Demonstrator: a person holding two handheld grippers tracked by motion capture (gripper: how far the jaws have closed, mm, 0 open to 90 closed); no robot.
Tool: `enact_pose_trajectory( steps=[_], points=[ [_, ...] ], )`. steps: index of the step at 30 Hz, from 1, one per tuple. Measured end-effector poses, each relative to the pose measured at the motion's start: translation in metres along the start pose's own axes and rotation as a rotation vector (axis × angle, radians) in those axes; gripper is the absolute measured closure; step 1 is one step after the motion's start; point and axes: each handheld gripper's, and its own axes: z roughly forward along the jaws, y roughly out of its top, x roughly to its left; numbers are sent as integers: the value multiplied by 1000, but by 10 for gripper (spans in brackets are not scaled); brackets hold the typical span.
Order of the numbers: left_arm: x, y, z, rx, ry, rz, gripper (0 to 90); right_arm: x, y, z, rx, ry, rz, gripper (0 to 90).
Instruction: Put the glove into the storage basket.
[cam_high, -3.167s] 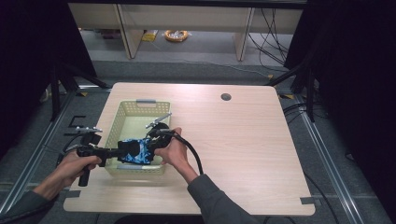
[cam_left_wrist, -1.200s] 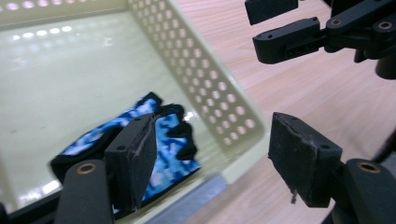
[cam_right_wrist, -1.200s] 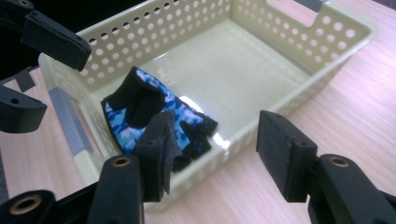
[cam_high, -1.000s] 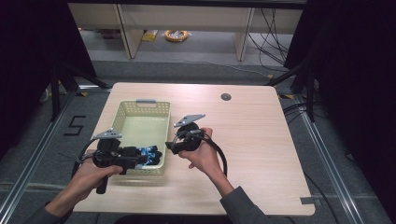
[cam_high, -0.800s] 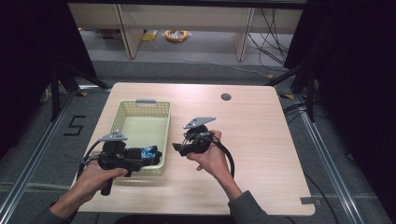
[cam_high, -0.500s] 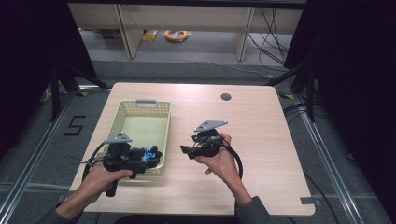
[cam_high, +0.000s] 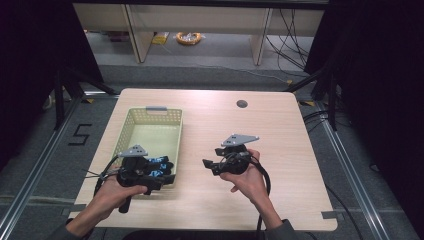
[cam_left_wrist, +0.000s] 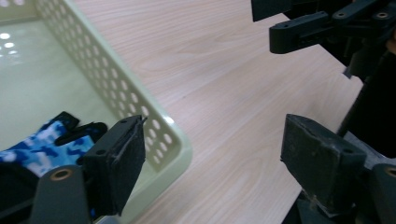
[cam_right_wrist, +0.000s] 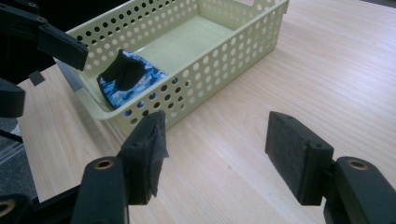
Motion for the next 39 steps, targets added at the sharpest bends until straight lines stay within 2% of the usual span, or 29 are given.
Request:
enact_pose_trajectory(
  steps=[4,6,7,9,10,11,17,18,19,20,21,22,25,26,27,28,29,30,31,32,34,35,36,37,38,39],
  points=[
    [-5,-1,5,1,-23,13,198,-1,-5,-5,-9,7,13,390],
    [-7,-2,7,0,-38,15,188,-4,-7,-7,-16,4,-3,390],
    [-8,-2,9,-6,-46,16,181,-3,-8,-9,-13,9,15,390],
    [-10,-2,11,-8,-56,31,172,-4,-10,-11,-15,-1,-4,389],
    [-11,-2,11,-12,-49,40,170,-2,-11,-13,-11,6,29,389],
    [-13,-2,12,-15,-49,41,168,-5,-13,-13,-21,1,4,388],
    [-18,-6,16,-12,-39,79,164,-7,-23,-19,-13,-10,16,374],
    [-19,-7,17,-7,-44,86,163,-8,-25,-19,-17,9,11,373],
    [-20,-8,17,-9,-37,94,162,-8,-27,-21,-17,1,27,370],
    [-22,-9,18,-6,-28,105,161,-9,-29,-22,-19,-9,19,369],
    [-23,-10,18,-5,-22,109,161,-11,-30,-22,-30,2,5,369],
    [-24,-11,19,-6,-27,113,161,-10,-32,-24,-21,-4,29,367],
    [-29,-15,20,-9,-25,124,161,-9,-36,-27,-21,-1,56,364],
    [-31,-16,20,-5,-14,124,161,-12,-37,-27,-26,3,41,364],
    [-33,-18,21,-16,-30,128,161,-12,-38,-28,-26,-10,34,364],
    [-34,-18,20,-5,-25,140,161,-10,-40,-29,-21,-3,63,363],
    [-36,-19,21,-6,-36,140,161,-13,-41,-29,-29,4,42,363],
    [-37,-20,21,-6,-39,133,161,-11,-42,-30,-22,-2,64,363],
    [-38,-21,21,-9,-39,138,161,-13,-43,-29,-34,0,40,362],
    [-39,-21,21,2,-39,144,161,-11,-44,-30,-30,-2,60,362],
    [-40,-24,22,0,-32,145,161,-11,-46,-33,-24,-12,59,362],
    [-41,-25,23,-4,-46,140,161,-10,-47,-34,-16,-13,69,362],
    [-42,-25,22,11,-40,143,161,-12,-48,-34,-25,-14,49,361],
    [-43,-26,22,5,-34,135,162,-12,-49,-34,-36,-6,36,361],
    [-44,-27,22,6,-39,135,161,-11,-50,-35,-23,-5,60,360],
    [-43,-28,22,12,-53,146,161,-11,-51,-36,-25,-13,52,360]
  ],
)
